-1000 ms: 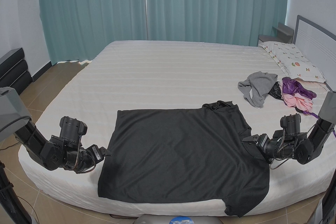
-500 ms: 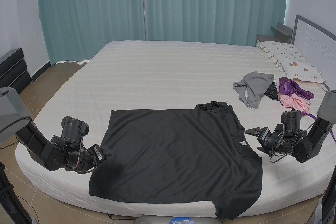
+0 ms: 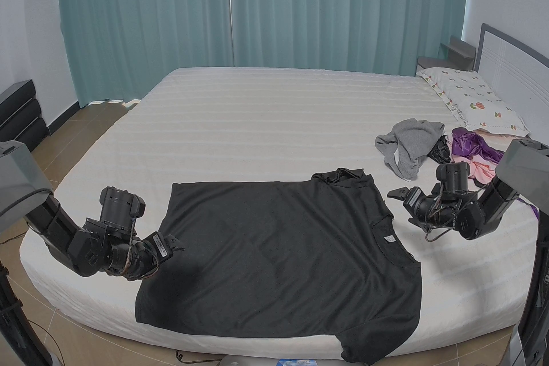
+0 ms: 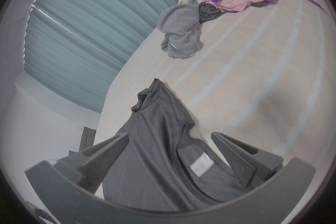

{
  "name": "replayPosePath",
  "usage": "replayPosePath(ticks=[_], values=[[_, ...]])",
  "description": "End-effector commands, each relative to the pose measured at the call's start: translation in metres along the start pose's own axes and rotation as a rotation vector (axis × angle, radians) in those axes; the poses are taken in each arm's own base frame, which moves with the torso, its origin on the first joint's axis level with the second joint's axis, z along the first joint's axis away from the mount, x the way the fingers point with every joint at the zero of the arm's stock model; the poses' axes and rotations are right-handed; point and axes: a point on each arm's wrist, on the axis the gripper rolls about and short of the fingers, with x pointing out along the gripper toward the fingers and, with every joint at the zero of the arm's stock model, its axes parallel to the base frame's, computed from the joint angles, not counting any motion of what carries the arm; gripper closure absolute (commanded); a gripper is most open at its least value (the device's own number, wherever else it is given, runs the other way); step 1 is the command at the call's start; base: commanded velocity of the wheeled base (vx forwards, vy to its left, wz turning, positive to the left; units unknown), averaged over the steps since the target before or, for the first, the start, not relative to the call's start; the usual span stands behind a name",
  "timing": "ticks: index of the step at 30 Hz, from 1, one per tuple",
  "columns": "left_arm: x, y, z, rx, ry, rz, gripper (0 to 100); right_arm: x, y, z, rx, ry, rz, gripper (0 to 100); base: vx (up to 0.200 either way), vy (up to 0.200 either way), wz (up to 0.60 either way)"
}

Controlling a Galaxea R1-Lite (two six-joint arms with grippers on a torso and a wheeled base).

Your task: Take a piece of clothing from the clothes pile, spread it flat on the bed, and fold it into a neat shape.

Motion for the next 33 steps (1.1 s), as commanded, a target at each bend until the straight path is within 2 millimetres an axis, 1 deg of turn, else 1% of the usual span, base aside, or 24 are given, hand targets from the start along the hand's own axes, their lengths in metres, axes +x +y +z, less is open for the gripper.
replayPosePath(ticks=[1, 2, 3, 5, 6, 7, 8, 9, 10, 16, 17, 18, 21, 23, 26, 33], values=[[0.002, 0.002, 0.007, -0.019, -0.015, 0.000, 0, 0.053, -0.004, 0.007, 0.005, 0.027, -0.025, 0, 0.000, 0.000, 0.00], [0.002, 0.001, 0.008, -0.024, -0.018, -0.002, 0, 0.057, -0.004, 0.007, 0.005, 0.029, -0.027, 0, 0.000, 0.000, 0.00], [0.002, 0.000, 0.010, -0.037, -0.023, -0.012, 0, 0.065, -0.005, 0.008, 0.004, 0.032, -0.033, 0, 0.000, 0.000, 0.00], [0.002, -0.003, 0.014, -0.069, -0.022, -0.033, 0, 0.077, -0.008, 0.007, 0.002, 0.037, -0.038, 0, 0.000, 0.000, 0.00], [0.002, -0.003, 0.014, -0.069, -0.022, -0.033, 0, 0.077, -0.008, 0.007, 0.002, 0.037, -0.038, 0, 0.000, 0.000, 0.00], [0.002, -0.002, 0.018, -0.093, -0.020, -0.046, 0, 0.087, -0.010, 0.008, -0.005, 0.035, -0.038, 0, 0.000, 0.000, 0.00], [0.002, -0.002, 0.021, -0.100, -0.023, -0.051, 0, 0.093, -0.010, 0.010, -0.012, 0.028, -0.032, 0, 0.000, 0.000, 0.00], [0.002, -0.002, 0.021, -0.100, -0.023, -0.051, 0, 0.093, -0.010, 0.010, -0.012, 0.028, -0.032, 0, 0.000, 0.000, 0.00], [0.002, 0.000, 0.023, -0.108, -0.029, -0.050, 0, 0.098, -0.011, 0.015, -0.019, 0.019, -0.027, 0, 0.000, 0.000, 0.00], [0.004, 0.001, 0.024, -0.113, -0.029, -0.044, 0, 0.117, -0.004, 0.029, -0.025, 0.011, -0.024, 0, 0.000, 0.000, 0.00], [0.004, 0.001, 0.024, -0.113, -0.029, -0.044, 0, 0.118, -0.003, 0.029, -0.025, 0.013, -0.024, 100, 0.000, 0.000, 0.00], [0.004, 0.001, 0.025, -0.113, -0.029, -0.044, 0, 0.122, -0.003, 0.030, -0.025, 0.013, -0.024, 100, 0.000, 0.000, 0.00], [0.006, 0.001, 0.028, -0.117, -0.035, -0.045, 0, 0.125, -0.004, 0.030, -0.025, 0.019, -0.031, 100, 0.000, 0.000, 0.00], [0.008, 0.001, 0.032, -0.124, -0.044, -0.045, 0, 0.125, -0.004, 0.029, -0.025, 0.020, -0.030, 100, 0.000, 0.000, 0.00], [0.011, 0.002, 0.037, -0.132, -0.054, -0.043, 0, 0.123, -0.001, 0.034, -0.026, 0.008, -0.016, 100, 0.000, 0.000, 0.00], [0.012, 0.004, 0.039, -0.139, -0.056, -0.037, 0, 0.122, -0.001, 0.037, -0.025, -0.001, -0.015, 100, 0.000, 0.000, 0.00]])
